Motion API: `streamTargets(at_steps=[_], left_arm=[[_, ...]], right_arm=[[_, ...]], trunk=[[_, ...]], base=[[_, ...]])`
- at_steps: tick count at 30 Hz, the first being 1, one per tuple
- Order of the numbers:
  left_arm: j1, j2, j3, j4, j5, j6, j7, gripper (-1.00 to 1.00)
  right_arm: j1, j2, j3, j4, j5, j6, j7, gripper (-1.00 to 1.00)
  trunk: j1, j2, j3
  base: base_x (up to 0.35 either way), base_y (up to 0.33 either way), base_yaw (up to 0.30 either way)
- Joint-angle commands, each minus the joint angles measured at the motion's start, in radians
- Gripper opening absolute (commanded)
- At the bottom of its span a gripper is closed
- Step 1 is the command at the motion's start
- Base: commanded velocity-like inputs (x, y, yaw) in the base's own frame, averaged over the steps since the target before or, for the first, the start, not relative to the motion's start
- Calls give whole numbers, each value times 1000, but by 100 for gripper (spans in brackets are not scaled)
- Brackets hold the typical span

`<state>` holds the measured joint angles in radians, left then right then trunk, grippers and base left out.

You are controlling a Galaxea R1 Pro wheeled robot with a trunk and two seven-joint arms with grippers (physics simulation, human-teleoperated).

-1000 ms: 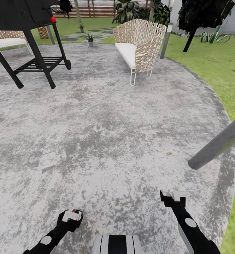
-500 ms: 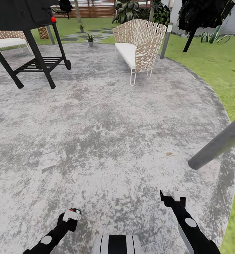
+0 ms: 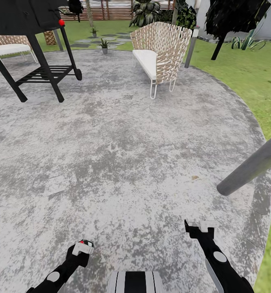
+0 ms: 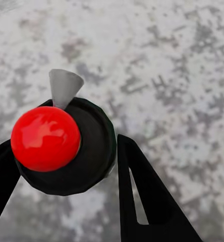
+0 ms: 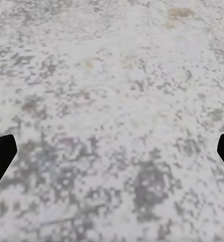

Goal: Pick up the pesticide atomizer in the garden and spray insectifuge to fully cover both potted plants in the garden.

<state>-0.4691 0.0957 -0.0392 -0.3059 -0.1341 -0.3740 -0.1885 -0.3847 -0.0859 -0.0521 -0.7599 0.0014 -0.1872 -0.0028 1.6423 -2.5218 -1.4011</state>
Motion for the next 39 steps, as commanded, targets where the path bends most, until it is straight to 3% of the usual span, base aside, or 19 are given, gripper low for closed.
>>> streamTargets(at_steps=[1,20,21,22,25,28,34,37,39], left_arm=[[0,1,1,2,-7,-3,6,-100],[0,7,15,5,0,1,8,-100],[1,8,23,5,0,1,9,-100],[9,11,66,7,-1,-1,9,-100],[17,16,91,9,-3,-2,10,-100],[31,17,116,7,-4,-3,10,-100],[39,19,157,8,-6,-3,8,-100],[40,23,163,13,-6,-3,9,-100],[43,25,164,16,-6,-3,9,-100]], right_arm=[[0,0,0,1,0,-3,0,100],[0,1,1,3,0,-4,0,100],[0,0,1,5,0,-4,0,100],[0,-4,-1,6,0,-6,-1,100],[3,-8,-2,43,2,-19,-1,100],[4,-9,-1,104,5,-87,1,100],[6,-7,1,161,62,-189,2,100],[6,-3,2,170,132,-202,0,100],[6,-4,1,179,154,-204,-1,100]], trunk=[[0,0,-1],[-9,4,73],[-9,5,77],[-9,5,82],[-11,5,98],[-12,6,114],[-15,8,147],[-16,8,163],[-17,9,174]], base=[[0,0,0],[0,0,0],[0,0,0],[0,0,-39],[0,0,-44],[0,0,-11],[0,0,-2],[0,0,0],[0,0,0]])
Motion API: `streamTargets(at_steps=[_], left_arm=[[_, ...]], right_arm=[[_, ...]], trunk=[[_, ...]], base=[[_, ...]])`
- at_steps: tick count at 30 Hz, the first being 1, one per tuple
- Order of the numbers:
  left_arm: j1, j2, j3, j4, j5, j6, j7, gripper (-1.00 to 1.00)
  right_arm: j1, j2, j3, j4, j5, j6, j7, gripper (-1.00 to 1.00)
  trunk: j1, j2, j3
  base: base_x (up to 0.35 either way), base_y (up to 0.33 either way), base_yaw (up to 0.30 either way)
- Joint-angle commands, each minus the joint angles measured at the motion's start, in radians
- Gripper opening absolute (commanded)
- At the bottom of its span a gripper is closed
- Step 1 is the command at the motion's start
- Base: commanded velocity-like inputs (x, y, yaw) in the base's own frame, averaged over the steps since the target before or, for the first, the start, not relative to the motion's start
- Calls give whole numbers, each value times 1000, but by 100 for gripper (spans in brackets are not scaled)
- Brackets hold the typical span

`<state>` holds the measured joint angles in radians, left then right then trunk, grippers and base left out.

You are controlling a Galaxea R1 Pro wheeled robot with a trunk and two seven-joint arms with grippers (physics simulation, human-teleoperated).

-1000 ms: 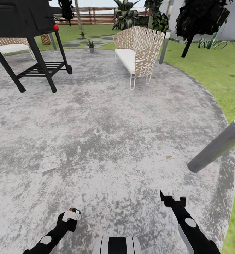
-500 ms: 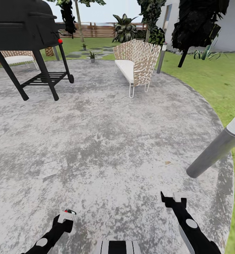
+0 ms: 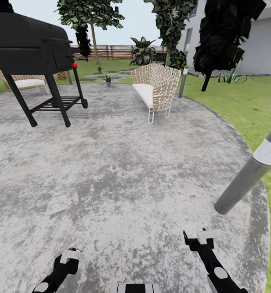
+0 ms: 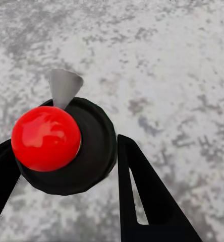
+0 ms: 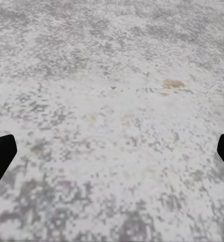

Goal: Pick up the pesticide atomizer in the garden and spray insectifuge to fully cover both potted plants in the garden.

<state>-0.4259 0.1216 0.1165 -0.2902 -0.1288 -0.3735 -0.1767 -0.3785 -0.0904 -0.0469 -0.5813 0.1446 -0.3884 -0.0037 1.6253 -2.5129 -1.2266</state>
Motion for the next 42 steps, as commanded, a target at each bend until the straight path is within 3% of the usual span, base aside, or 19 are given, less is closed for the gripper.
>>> streamTargets(at_steps=[1,7,10,14,17,28,34,37,42], left_arm=[[5,0,9,1,-11,-4,-2,-100],[36,2,27,-3,-9,-4,3,-100],[49,3,44,1,-9,-4,4,-100],[76,1,89,3,-10,-34,5,-100],[104,-1,115,0,-9,-58,5,-100],[125,-3,121,-2,-9,-62,5,-100],[125,-6,123,3,-9,-62,5,-100],[125,-6,122,4,-9,-62,5,-100],[125,-7,123,5,-9,-62,5,-100]], right_arm=[[0,0,-5,13,19,-4,-1,100],[0,0,-6,130,30,-28,-2,100],[0,-1,-7,197,31,-83,-2,100],[0,-7,-8,333,32,-169,-2,100],[0,-20,-9,396,32,-185,-2,100],[0,-19,-8,412,30,-184,-2,100],[0,-17,-8,413,30,-184,-6,100],[0,-16,-8,413,30,-184,-38,100],[0,2,-8,414,30,-182,-156,100]], trunk=[[-1,0,5],[-3,1,38],[-5,2,54],[-6,3,76],[-8,4,92],[-13,6,143],[-15,8,166],[-17,8,178],[-19,10,197]], base=[[0,0,0],[0,0,0],[0,0,0],[0,0,0],[0,0,0],[0,0,12],[0,0,225],[0,0,273],[0,0,278]])
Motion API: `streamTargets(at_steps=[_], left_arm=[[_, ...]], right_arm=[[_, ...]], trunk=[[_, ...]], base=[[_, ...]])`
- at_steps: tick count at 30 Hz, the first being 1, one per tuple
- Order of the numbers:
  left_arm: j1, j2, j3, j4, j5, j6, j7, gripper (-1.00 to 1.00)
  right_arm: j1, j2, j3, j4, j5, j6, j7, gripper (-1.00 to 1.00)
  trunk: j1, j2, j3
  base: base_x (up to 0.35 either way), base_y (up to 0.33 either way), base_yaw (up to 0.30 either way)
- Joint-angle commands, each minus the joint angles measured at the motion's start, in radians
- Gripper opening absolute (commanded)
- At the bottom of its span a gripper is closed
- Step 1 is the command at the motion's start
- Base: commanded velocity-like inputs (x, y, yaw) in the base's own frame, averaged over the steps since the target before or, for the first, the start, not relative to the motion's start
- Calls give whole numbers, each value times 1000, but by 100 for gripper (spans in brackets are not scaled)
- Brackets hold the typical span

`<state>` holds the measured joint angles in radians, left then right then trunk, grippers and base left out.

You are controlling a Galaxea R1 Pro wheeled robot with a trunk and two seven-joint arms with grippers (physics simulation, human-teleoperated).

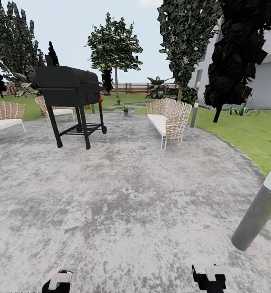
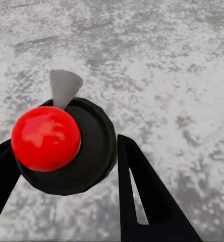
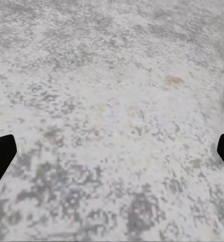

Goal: Pick up the pesticide atomizer in the garden and spray insectifuge to fully cover both potted plants in the garden.

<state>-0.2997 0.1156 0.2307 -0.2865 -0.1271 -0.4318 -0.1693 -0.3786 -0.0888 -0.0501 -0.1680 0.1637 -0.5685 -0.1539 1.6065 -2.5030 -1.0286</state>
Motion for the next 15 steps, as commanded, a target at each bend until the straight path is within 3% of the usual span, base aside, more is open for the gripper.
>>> streamTargets(at_steps=[1,10,15], left_arm=[[-1,-1,8,1,-11,-4,-2,-100],[-1,-3,9,1,-11,-3,-1,-100],[-1,-4,9,1,-9,-4,-1,-100]], right_arm=[[0,2,-5,1,11,-2,-13,100],[0,19,-4,2,11,0,-24,100],[0,21,-3,12,11,0,-24,100]], trunk=[[-1,0,3],[-5,2,36],[-10,10,51]], base=[[0,0,279],[0,0,274],[0,0,122]])
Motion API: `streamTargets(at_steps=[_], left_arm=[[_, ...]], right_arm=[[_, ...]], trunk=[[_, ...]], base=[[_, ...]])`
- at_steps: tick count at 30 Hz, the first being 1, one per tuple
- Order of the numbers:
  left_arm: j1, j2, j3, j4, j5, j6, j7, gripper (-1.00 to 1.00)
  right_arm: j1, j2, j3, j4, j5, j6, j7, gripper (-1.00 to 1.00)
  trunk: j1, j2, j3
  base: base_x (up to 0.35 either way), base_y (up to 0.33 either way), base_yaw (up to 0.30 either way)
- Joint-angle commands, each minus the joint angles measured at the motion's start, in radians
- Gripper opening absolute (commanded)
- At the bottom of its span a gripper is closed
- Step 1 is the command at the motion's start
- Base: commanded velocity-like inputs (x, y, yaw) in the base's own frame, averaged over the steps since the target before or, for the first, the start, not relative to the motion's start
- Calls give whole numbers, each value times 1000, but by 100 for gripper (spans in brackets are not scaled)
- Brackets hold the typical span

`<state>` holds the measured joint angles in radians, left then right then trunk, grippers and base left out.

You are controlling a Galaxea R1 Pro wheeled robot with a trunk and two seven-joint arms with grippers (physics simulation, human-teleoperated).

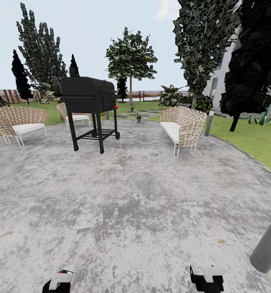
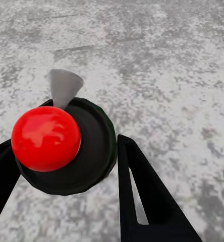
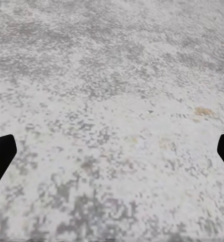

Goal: Pick up the pesticide atomizer in the garden and spray insectifuge to fully cover both potted plants in the garden.

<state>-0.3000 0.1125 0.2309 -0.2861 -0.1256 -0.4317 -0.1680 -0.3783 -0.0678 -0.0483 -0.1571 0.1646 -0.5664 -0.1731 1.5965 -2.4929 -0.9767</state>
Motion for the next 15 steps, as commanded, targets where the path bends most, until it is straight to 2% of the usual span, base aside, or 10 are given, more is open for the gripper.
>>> streamTargets(at_steps=[1,15], left_arm=[[-1,0,8,1,-11,-4,-3,-100],[-1,-2,8,1,-11,-4,-4,-100]], right_arm=[[-1,0,-5,16,11,-2,-5,100],[-1,0,-4,30,10,-3,-5,100]], trunk=[[-4,7,2],[-58,105,42]], base=[[0,0,21],[0,0,2]])
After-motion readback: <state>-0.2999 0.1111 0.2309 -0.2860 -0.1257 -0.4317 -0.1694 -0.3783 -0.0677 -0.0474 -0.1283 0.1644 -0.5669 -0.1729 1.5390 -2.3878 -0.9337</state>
